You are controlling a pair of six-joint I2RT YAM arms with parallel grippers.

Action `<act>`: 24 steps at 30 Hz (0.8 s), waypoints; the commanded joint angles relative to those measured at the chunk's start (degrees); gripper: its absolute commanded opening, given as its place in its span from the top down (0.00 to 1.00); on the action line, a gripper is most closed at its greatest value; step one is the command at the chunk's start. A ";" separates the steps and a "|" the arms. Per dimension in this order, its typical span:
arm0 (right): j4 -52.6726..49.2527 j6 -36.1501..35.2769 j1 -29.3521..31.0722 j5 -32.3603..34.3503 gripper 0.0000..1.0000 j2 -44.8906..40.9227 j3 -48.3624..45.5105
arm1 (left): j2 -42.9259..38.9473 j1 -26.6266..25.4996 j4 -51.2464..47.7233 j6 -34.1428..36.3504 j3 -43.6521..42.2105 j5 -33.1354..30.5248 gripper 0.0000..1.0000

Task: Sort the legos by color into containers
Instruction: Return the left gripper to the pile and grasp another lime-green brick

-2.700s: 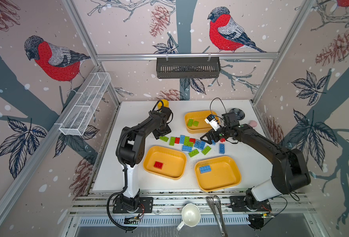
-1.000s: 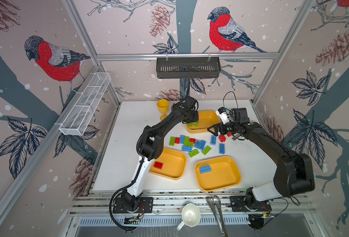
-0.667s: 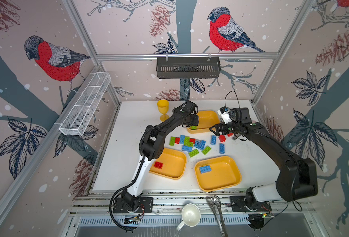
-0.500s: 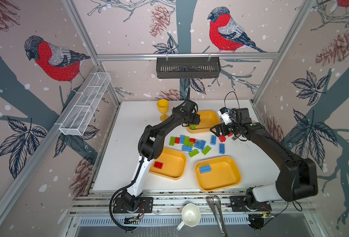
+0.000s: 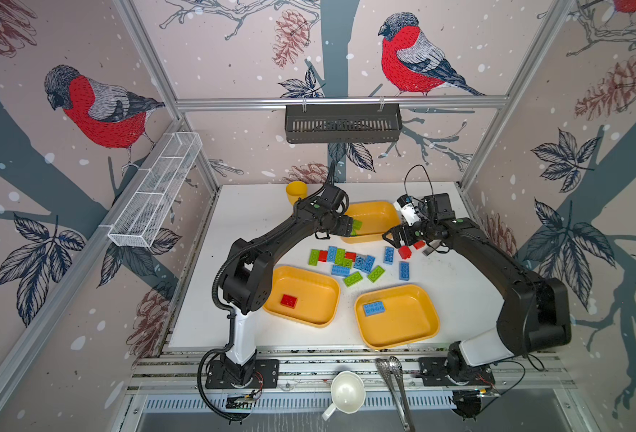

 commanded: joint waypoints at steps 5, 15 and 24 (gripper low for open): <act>-0.32 -1.84 1.83 -3.49 0.01 0.33 0.58 | -6.70 2.58 -2.86 2.22 -11.63 -4.48 0.28; 0.31 -1.15 3.78 -1.65 0.01 1.48 0.53 | -7.46 5.41 1.10 4.71 -21.92 -2.22 0.31; -0.06 -0.05 4.45 1.66 0.01 0.99 0.61 | -4.24 6.35 3.93 5.15 -22.04 -0.67 0.32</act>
